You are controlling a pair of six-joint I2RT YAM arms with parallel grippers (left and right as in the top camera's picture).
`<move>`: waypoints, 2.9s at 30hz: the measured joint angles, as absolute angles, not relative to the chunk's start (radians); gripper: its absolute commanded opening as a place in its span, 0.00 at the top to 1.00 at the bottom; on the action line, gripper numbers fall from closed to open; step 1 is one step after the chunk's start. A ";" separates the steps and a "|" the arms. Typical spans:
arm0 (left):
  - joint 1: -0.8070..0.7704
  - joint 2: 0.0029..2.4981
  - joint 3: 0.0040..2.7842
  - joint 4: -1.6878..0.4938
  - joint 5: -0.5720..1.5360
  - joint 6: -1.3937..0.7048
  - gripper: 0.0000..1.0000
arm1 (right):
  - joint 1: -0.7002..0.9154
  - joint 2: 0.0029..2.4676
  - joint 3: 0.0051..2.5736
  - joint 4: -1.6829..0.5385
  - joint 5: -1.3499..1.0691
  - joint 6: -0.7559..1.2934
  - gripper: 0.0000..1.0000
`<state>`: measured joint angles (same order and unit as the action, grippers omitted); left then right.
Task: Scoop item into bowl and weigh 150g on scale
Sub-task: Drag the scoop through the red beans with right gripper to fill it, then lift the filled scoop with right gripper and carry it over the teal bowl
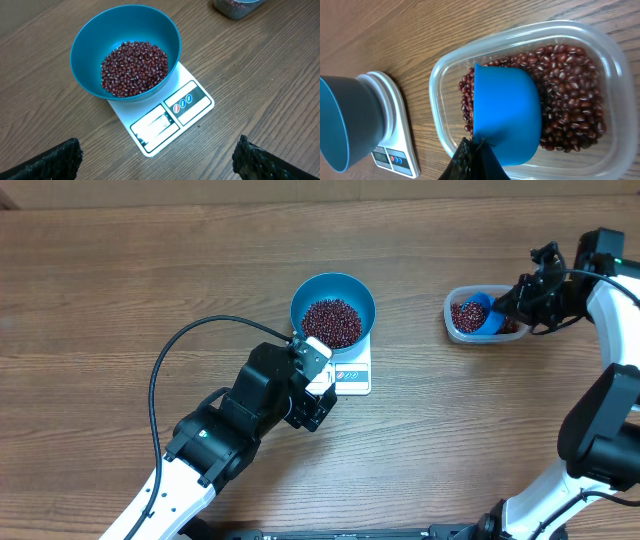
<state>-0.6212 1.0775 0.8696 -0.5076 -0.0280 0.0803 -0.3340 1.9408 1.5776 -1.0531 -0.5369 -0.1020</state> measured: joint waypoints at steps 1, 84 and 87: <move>-0.621 1.077 0.870 -0.508 -0.028 0.080 0.00 | -0.341 1.941 1.578 -1.053 -0.543 -0.105 0.96; -0.621 1.077 0.870 -0.508 -0.028 0.080 0.00 | 0.146 1.787 1.754 -1.039 -0.778 -0.109 0.96; -0.621 1.077 0.870 -0.508 -0.028 0.080 0.01 | 0.191 1.787 1.754 -1.024 -0.712 -0.105 0.96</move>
<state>-0.6212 1.0775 0.8696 -0.5076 -0.0280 0.0803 0.1909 1.7870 1.7538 -1.0237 -0.7120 -0.1051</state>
